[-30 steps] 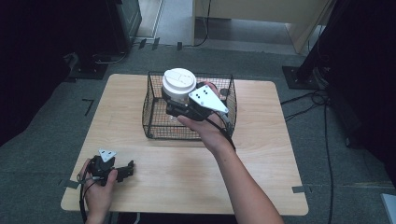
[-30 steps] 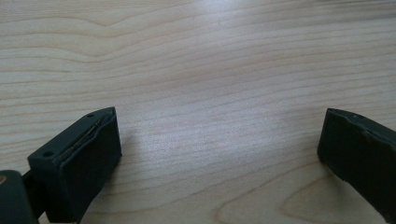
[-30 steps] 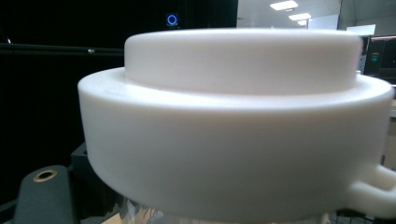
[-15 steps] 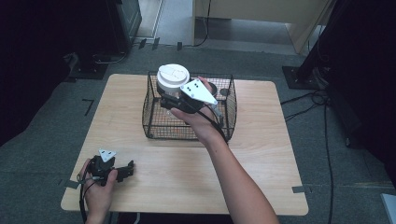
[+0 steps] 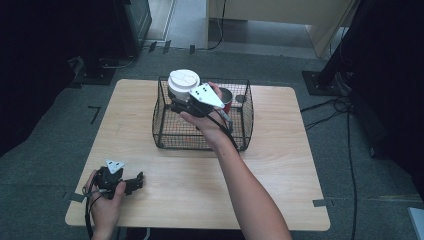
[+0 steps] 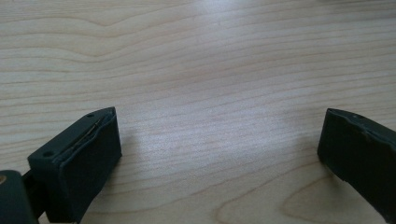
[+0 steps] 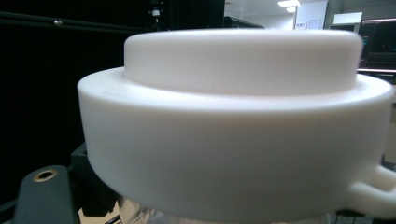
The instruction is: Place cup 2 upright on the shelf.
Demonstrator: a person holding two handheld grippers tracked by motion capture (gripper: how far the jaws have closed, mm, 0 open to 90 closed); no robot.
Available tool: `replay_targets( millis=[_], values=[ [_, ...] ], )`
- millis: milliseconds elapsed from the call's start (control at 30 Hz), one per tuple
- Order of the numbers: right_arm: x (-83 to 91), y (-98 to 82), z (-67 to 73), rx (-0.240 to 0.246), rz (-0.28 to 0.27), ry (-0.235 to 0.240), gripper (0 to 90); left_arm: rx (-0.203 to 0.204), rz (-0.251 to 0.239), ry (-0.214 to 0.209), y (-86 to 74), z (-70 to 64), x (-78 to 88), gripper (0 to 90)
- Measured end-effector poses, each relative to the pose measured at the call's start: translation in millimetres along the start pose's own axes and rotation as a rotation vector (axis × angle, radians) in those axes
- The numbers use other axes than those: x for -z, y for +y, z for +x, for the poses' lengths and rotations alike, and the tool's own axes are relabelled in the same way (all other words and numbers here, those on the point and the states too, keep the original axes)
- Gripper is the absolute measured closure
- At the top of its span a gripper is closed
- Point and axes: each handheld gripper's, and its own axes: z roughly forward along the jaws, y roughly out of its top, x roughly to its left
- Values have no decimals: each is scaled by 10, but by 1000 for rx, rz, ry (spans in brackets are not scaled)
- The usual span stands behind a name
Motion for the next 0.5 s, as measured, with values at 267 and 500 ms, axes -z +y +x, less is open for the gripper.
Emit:
replay_targets(
  millis=[267, 500],
  values=[
    [-130, -130, -23, -25, 22, 23, 158, 0, 3, 0, 0, 0, 2, 2],
    [-251, -235, -60, -14, 41, 49, 158, 0, 1, -1, 0, 0, 1, 2]
  ],
)
